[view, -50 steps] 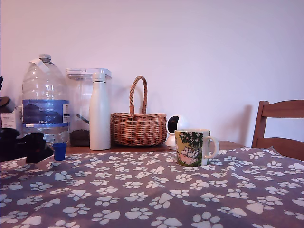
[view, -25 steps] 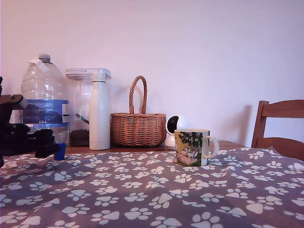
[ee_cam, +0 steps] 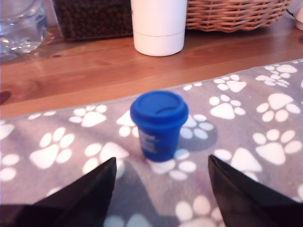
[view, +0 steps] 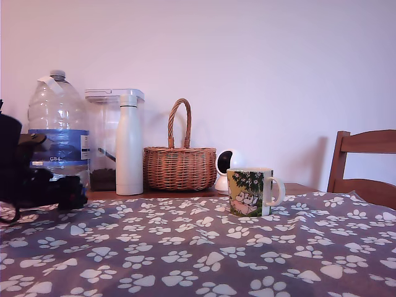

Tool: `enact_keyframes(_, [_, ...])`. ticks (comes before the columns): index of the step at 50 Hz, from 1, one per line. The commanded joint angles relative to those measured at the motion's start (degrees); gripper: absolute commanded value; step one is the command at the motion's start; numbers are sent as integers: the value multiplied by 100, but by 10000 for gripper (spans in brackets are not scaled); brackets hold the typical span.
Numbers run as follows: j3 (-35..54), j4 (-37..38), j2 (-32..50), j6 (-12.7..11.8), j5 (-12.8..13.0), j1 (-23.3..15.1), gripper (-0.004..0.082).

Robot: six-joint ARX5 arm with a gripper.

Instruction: Pick up the coffee capsules from the table one by one and drop them inside the nearest coffee cup

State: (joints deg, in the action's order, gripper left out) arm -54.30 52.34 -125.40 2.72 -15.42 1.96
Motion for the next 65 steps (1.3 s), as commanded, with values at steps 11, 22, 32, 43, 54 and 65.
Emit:
enact_keyframes(11, [-328, -476, -177, 74, -17, 59, 553])
enact_keyframes(22, [-345, -549, -177, 76, -17, 59, 536])
enact_keyframes(32, [-348, -575, -177, 76, -20, 57, 305])
enact_keyframes(43, [-348, -579, -177, 79, -26, 57, 104])
enact_keyframes(54, [-348, -706, -28, 94, -376, 57, 88])
enact_keyframes(65, [-348, -1154, 380, 264, -627, 74, 88])
